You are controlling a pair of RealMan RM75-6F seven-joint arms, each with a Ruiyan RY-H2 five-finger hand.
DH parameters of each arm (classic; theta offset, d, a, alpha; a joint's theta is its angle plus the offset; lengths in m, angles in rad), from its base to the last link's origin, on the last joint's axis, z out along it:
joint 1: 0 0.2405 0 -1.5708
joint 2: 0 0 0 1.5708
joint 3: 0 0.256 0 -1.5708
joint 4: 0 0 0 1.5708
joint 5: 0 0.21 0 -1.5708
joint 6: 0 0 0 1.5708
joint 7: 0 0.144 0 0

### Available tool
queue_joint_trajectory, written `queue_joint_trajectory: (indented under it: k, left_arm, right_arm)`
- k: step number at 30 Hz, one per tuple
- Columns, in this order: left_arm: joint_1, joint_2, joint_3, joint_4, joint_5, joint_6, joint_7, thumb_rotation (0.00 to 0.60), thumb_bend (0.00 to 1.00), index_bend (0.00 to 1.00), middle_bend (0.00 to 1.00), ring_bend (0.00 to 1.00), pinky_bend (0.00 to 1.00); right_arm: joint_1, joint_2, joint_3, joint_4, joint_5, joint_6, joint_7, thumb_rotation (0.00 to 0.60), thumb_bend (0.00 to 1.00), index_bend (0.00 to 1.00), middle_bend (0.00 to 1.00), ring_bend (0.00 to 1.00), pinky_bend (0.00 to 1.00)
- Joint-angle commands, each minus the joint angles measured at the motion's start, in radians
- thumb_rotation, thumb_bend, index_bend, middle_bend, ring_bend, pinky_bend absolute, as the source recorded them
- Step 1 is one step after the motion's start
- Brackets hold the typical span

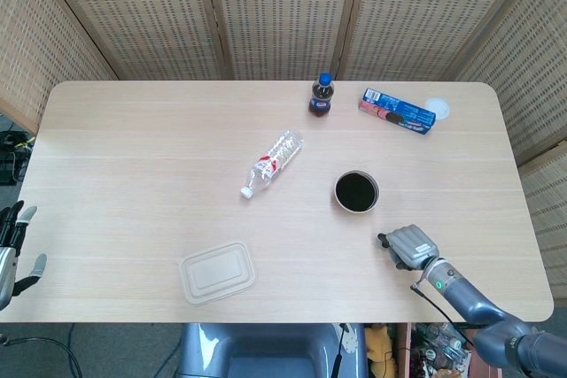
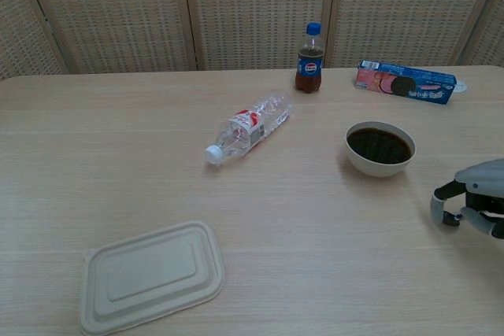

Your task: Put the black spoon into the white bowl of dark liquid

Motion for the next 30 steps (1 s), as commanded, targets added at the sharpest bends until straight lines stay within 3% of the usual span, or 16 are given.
queue_joint_trajectory:
  k: [1,22,30]
  left_arm:
    - [0.000,-0.001,-0.001,0.002,-0.001,-0.001,-0.001,0.600,0.41,0.00,0.00,0.00,0.00]
    - [-0.003,-0.009,-0.002,0.017,-0.002,-0.006,-0.016,0.600,0.41,0.00,0.00,0.00,0.00]
    - [-0.005,-0.012,-0.001,0.021,-0.001,-0.008,-0.018,0.600,0.41,0.00,0.00,0.00,0.00]
  right_arm:
    - [0.004,-0.010,0.001,0.013,0.006,-0.006,0.000,0.600,0.93,0.37,0.94,0.98,1.00]
    - [0.010,-0.020,0.009,0.061,0.056,-0.017,-0.022,0.600,0.93,0.37,0.94,0.98,1.00]
    - [-0.008,0.008,0.010,0.018,0.053,0.030,-0.037,0.600,0.93,0.37,0.94,0.98,1.00]
